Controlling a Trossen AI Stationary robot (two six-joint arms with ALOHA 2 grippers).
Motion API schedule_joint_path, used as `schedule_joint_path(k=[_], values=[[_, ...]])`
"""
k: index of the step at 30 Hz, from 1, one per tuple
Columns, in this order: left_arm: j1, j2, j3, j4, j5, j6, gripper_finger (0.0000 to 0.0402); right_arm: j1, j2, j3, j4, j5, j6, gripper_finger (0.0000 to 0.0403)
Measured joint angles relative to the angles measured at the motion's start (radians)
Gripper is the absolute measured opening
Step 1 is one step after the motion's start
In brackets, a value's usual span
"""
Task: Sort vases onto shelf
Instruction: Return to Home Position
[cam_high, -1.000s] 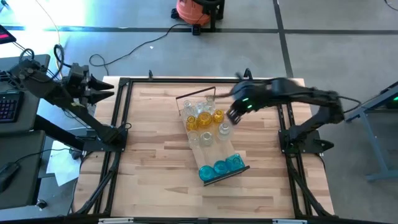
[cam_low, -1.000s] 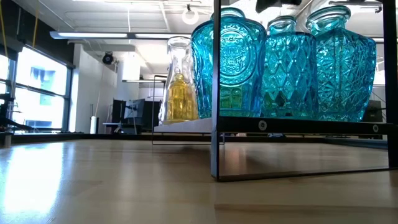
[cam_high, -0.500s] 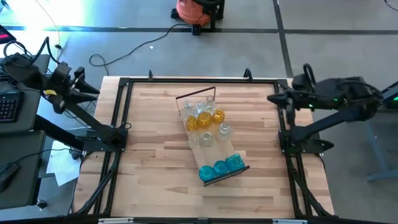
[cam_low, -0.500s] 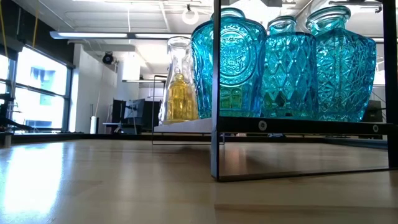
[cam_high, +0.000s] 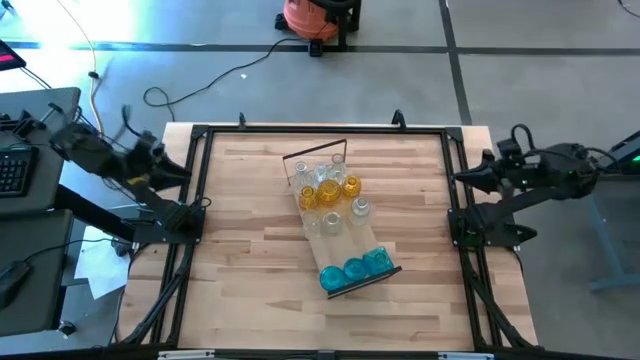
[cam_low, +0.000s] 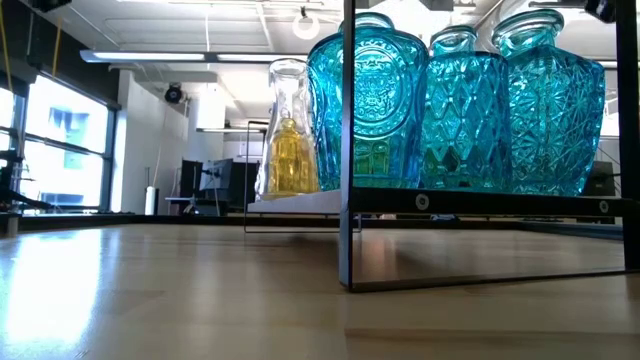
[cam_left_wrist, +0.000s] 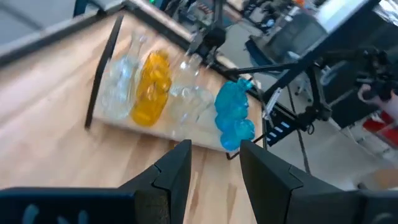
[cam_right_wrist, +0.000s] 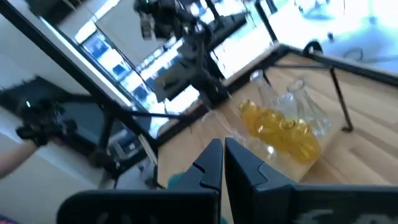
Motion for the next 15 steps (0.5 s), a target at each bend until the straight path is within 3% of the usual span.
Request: schedule_joint_path(k=[9, 15], values=[[0.0, 0.004, -0.201, 0.083, 0.093, -0.442, 0.0127, -0.01, -0.214, -0.107, 0.054, -0.007, -0.061, 0.0], [0.0, 0.017, -0.304, 0.182, 0.145, -0.509, 0.0127, -0.01, -0.233, -0.045, -0.214, -0.058, -0.1, 0.0]])
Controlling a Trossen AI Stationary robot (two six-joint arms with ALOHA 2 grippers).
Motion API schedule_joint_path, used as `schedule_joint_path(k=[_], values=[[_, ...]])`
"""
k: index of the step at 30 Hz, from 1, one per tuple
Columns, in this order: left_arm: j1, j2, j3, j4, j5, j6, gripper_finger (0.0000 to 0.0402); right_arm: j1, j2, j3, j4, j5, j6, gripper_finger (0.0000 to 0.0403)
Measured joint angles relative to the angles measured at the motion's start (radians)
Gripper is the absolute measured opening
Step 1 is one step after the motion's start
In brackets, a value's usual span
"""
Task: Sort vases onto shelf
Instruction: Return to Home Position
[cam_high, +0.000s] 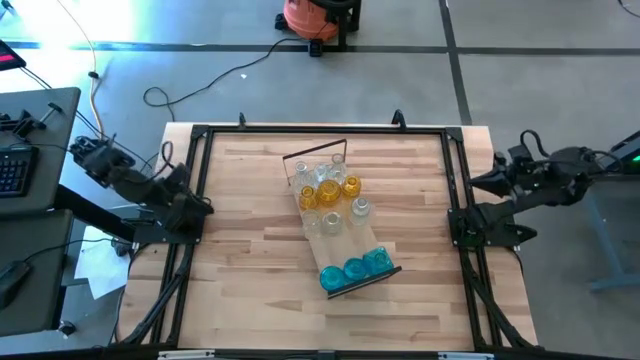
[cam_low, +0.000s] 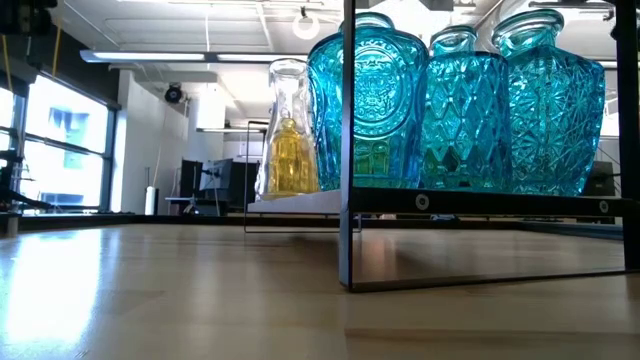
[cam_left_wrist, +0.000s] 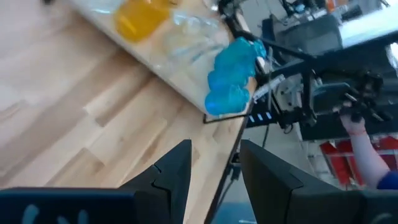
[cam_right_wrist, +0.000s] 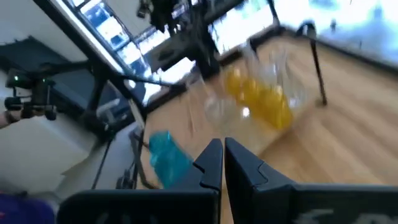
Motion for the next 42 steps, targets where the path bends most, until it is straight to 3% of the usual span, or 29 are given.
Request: schedule_joint_path(k=[2, 5, 8, 11, 17, 26, 29, 35, 42], values=[[0.0, 0.004, -0.025, 0.066, 0.025, 0.07, 0.0127, 0.0, -0.001, 0.004, -0.041, -0.022, 0.034, 0.0], [0.0, 0.003, -0.066, 0.216, 0.04, 0.294, 0.0127, 0.0, 0.0, 0.004, -0.003, -0.095, 0.0, 0.0], [0.009, 0.003, -0.092, 0.287, 0.028, 0.393, 0.0127, 0.001, 0.003, 0.004, 0.062, -0.285, 0.02, 0.0], [0.032, 0.002, -0.091, 0.281, 0.019, 0.459, 0.0127, -0.002, 0.002, 0.004, 0.161, -0.466, -0.102, 0.0], [0.141, -0.018, -0.09, 0.221, -0.095, 0.568, 0.0127, -0.002, -0.029, 0.005, 0.349, -0.472, -0.297, 0.0], [0.343, -0.011, -0.152, 0.258, -0.128, 0.681, 0.0127, -0.002, -0.073, 0.005, 0.343, -0.368, -0.356, 0.0], [0.424, -0.008, -0.244, 0.346, -0.038, 0.699, 0.0127, -0.002, -0.09, 0.005, 0.34, -0.367, -0.371, 0.0], [0.6, 0.003, -0.429, 0.516, 0.29, 0.677, 0.0127, -0.002, -0.09, 0.006, 0.298, -0.367, -0.39, 0.0], [0.694, -0.003, -0.453, 0.546, 0.369, 0.756, 0.0127, -0.002, -0.09, -0.03, 0.255, -0.361, -0.391, 0.0]])
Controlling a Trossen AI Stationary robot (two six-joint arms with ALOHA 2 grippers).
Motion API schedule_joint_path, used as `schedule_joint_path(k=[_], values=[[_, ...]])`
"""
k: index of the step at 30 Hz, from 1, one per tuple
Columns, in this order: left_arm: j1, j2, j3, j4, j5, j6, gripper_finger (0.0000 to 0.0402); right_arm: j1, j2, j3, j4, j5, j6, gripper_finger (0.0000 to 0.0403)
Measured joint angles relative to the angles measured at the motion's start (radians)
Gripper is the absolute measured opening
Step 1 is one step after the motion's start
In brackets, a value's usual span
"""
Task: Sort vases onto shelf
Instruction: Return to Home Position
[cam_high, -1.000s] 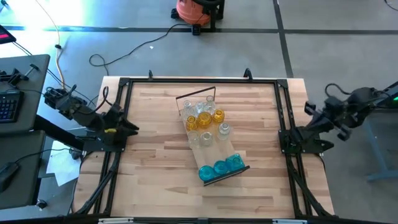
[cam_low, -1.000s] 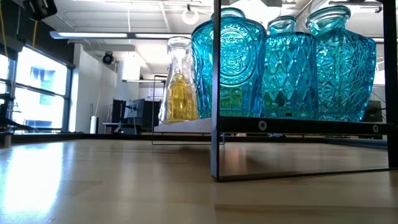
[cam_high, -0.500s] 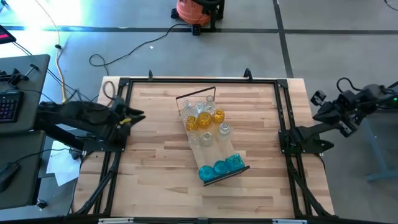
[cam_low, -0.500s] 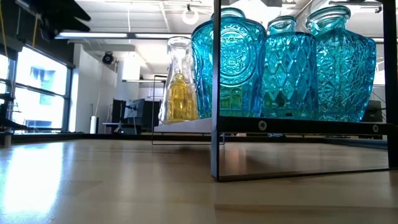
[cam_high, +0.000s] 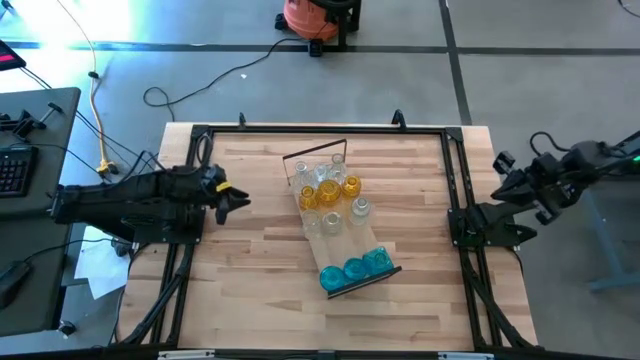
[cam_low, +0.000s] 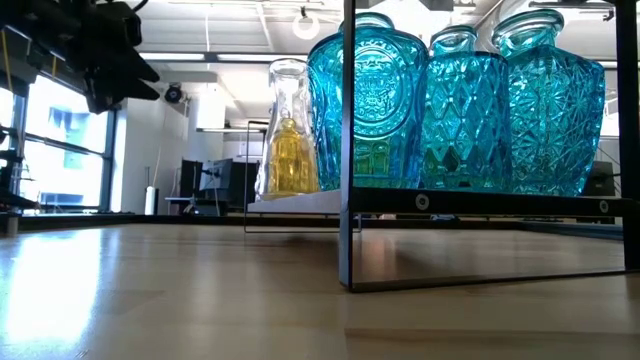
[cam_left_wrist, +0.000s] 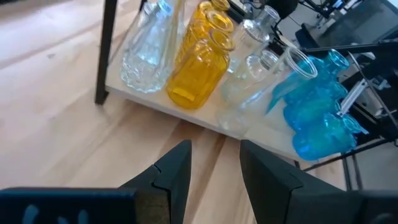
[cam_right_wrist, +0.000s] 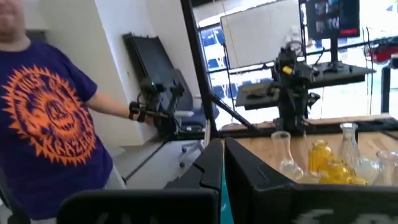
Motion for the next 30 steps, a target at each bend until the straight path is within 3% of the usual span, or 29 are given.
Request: schedule_joint_path(k=[5, 14, 22, 30], values=[[0.028, -0.008, 0.0, -0.015, 0.001, 0.016, 0.0127, 0.0, 0.0, -0.103, 0.046, 0.01, 0.007, 0.0], [0.033, -0.009, 0.0, -0.018, 0.004, -0.012, 0.0127, 0.0, 0.0, -0.43, 0.485, -0.006, -0.044, 0.0], [0.034, -0.009, 0.0, -0.015, -0.062, -0.016, 0.0127, 0.0, -0.001, -0.647, 0.706, 0.089, -0.11, 0.0], [0.068, -0.009, 0.0, -0.015, -0.063, -0.031, 0.0127, 0.0, -0.001, -0.813, 0.918, 0.165, -0.113, 0.0]])
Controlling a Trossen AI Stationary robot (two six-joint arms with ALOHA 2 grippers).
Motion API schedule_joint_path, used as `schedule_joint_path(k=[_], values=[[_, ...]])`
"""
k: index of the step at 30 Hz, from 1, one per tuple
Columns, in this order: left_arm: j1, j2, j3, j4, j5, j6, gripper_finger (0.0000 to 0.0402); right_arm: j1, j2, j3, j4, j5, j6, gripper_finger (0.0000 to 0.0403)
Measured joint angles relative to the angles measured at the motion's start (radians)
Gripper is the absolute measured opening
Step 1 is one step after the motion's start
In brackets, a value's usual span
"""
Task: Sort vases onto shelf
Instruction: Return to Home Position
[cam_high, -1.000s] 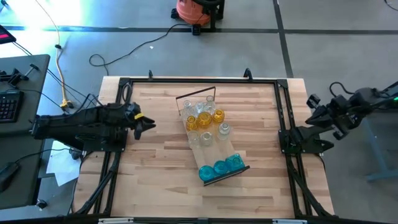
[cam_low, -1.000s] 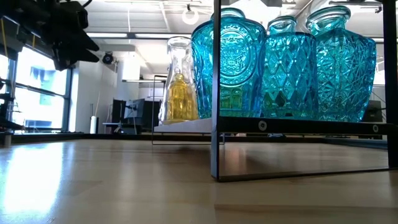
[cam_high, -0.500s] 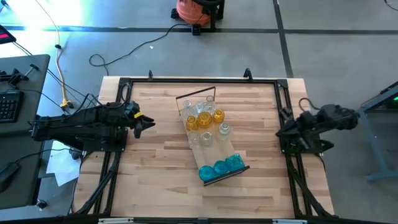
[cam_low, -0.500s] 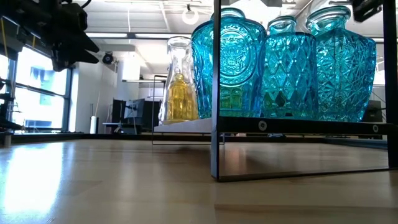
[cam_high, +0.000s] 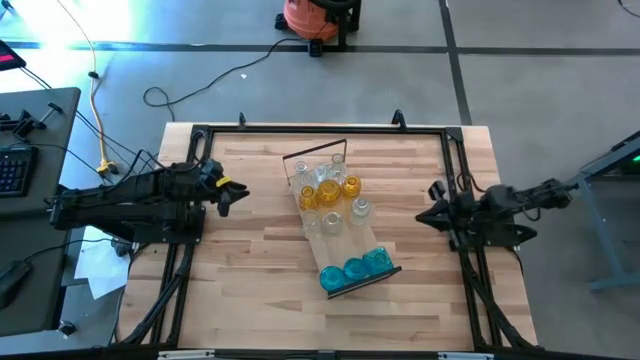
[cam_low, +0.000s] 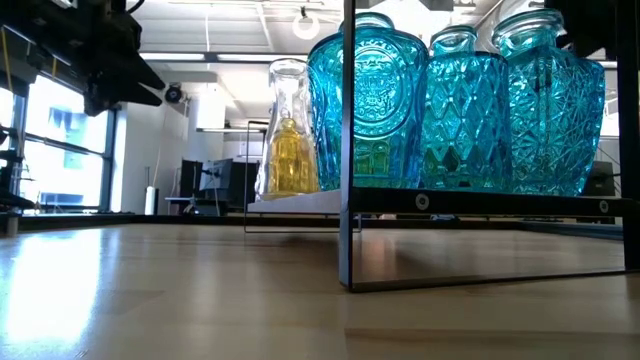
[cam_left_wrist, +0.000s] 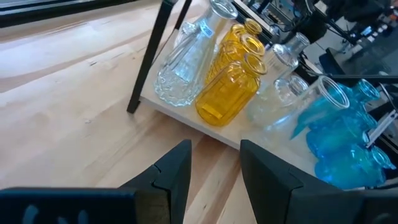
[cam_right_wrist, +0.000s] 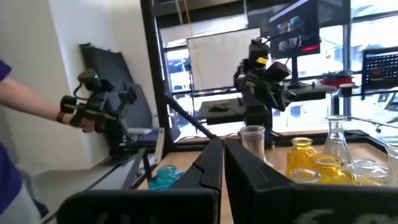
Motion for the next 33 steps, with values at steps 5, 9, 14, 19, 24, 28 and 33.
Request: schedule_joint_path(k=[5, 9, 14, 19, 24, 28, 33], values=[[0.012, 0.0, 0.0, 0.001, 0.0, -0.005, 0.0127, 0.0, 0.0, -0.06, 0.067, 0.023, -0.008, 0.0], [0.012, 0.0, 0.0, 0.0, 0.001, 0.001, 0.0127, 0.0, 0.0, -0.086, 0.063, 0.022, -0.008, 0.0], [0.012, 0.0, 0.0, -0.015, 0.001, 0.031, 0.0127, -0.001, 0.001, -0.115, 0.015, 0.019, -0.018, 0.0], [0.012, -0.001, 0.0, -0.016, 0.002, 0.056, 0.0127, -0.011, 0.001, -0.115, 0.007, 0.018, -0.051, 0.0], [0.01, -0.077, 0.0, -0.044, 0.0, 0.048, 0.0127, -0.012, 0.001, -0.115, 0.005, 0.012, -0.049, 0.0], [0.01, -0.234, 0.0, -0.047, 0.0, 0.063, 0.0127, -0.012, 0.001, -0.115, -0.006, -0.005, -0.03, 0.0], [0.01, -0.407, 0.001, -0.029, 0.001, 0.063, 0.0127, -0.012, 0.001, -0.115, -0.017, -0.004, -0.019, 0.0]])
